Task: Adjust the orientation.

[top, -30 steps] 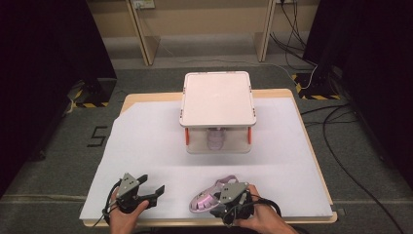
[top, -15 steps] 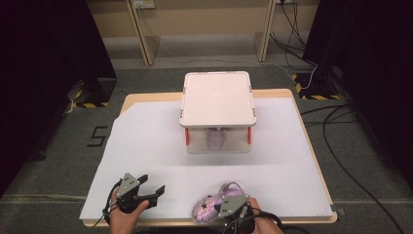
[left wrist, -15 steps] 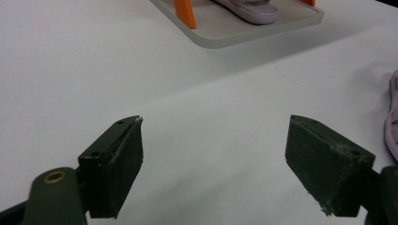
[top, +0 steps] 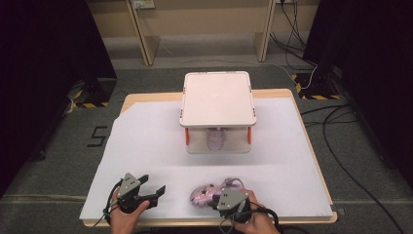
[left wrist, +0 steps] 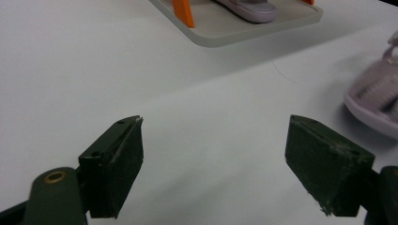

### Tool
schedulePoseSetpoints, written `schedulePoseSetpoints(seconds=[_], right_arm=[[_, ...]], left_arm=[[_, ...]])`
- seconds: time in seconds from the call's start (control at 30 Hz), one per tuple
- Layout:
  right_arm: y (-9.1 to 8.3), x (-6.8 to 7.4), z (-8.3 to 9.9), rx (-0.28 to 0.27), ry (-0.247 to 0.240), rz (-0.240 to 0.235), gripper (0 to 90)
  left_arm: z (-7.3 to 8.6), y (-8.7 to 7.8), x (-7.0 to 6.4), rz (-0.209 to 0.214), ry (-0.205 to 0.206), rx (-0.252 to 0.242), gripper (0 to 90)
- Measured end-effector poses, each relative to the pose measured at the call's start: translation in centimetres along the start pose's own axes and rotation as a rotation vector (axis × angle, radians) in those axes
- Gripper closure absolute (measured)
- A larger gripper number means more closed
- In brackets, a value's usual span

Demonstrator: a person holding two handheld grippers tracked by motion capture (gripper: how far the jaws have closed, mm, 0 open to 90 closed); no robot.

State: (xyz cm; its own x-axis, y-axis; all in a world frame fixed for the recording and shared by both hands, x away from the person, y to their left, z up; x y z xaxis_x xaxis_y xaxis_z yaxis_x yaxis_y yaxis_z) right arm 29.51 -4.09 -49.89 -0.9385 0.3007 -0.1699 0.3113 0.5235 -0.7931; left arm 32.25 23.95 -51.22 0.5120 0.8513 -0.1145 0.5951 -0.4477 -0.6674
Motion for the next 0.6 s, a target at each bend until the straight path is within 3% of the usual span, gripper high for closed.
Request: schedulePoseSetpoints(seconds=[0.07,0.2,0.27,0.33,0.4,0.6], right_arm=[[0.2,-1.3,-0.1,0.001,0.011,0.047,80.8],[0.8,-4.0,-0.4,-0.014,0.08,0.093,80.1],[1.4,-4.6,-0.3,-0.01,0.121,0.085,77.9],[1.9,-4.7,-0.3,-0.008,0.139,0.065,75.8],[1.8,-4.4,-0.3,-0.007,0.17,0.043,64.3],[0.2,-3.8,-0.3,-0.002,0.215,-0.01,48.3]], left_arm=[[0.0,0.0,0.0,-0.001,-0.001,0.002,19.5],[0.0,0.1,0.0,-0.003,-0.002,0.0,19.5],[0.0,0.1,0.0,-0.001,-0.002,-0.001,19.5],[0.0,0.0,0.0,-0.001,-0.001,0.001,19.4],[0.0,0.0,0.1,-0.002,-0.003,0.0,19.4],[0.0,-0.1,0.0,-0.003,0.0,-0.002,19.4]])
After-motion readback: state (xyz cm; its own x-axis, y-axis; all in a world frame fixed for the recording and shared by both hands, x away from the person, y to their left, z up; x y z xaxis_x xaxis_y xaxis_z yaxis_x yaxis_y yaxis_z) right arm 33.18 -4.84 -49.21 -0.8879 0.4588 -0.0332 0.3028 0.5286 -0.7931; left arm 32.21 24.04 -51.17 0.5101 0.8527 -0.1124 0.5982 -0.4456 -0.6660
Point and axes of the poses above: each handheld gripper's, and its own axes: y roughly forward along the jaws, z roughly out of its underside, x roughly to its left, the point moved 5 cm from there along y, roughly forward along the jaws, and after that the axes turned 13 degrees about x, right-handed, at the moved point
